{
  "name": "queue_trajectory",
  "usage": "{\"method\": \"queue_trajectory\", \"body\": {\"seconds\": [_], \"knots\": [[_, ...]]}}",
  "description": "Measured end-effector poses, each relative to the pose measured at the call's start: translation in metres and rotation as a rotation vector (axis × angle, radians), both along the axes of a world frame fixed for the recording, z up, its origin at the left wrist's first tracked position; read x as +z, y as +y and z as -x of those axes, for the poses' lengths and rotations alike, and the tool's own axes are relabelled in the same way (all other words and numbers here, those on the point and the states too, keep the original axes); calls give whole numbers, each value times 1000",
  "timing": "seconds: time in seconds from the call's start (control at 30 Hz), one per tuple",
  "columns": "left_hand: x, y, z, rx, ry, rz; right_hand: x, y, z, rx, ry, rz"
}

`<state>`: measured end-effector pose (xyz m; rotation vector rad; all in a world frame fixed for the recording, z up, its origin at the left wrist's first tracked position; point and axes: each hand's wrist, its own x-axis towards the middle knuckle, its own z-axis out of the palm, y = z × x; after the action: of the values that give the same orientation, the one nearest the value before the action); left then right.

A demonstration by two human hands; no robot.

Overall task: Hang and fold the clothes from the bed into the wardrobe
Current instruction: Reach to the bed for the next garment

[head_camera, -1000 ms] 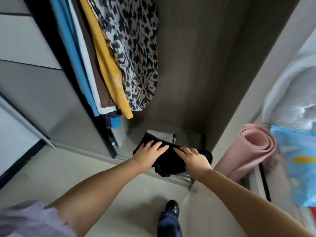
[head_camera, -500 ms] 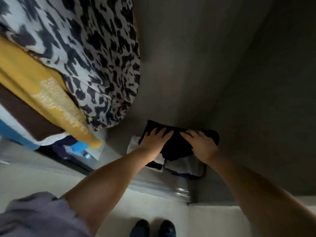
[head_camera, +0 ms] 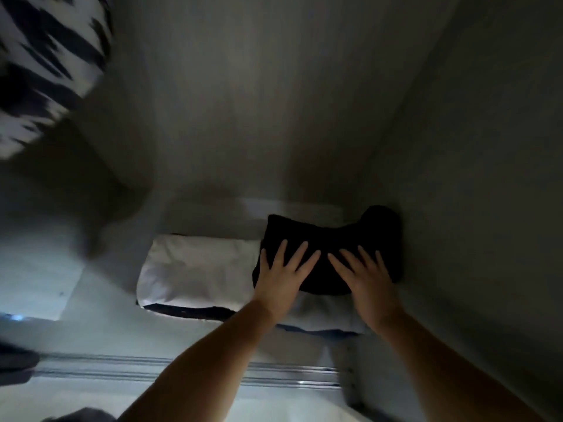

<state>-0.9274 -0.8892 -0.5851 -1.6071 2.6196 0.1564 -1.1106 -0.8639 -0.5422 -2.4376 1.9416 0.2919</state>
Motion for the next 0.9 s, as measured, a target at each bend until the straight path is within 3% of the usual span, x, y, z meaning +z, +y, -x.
{"method": "queue_trajectory", "body": {"seconds": [0.17,0.33,0.47,0.63,0.9], "knots": [[-56,45,1,-51,-56,-87,-69,53,4,-96,55,-215],[-34,38,-6,-88,-54,-352,-46,40,0,-167,44,-478],[46,31,-17,-76,-23,-443,26,10,-13,-246,-51,-593],[179,20,-40,17,56,-350,148,-10,-33,-297,-180,-359],[405,15,-70,95,167,-271,347,7,-70,-277,-244,-177]]}}
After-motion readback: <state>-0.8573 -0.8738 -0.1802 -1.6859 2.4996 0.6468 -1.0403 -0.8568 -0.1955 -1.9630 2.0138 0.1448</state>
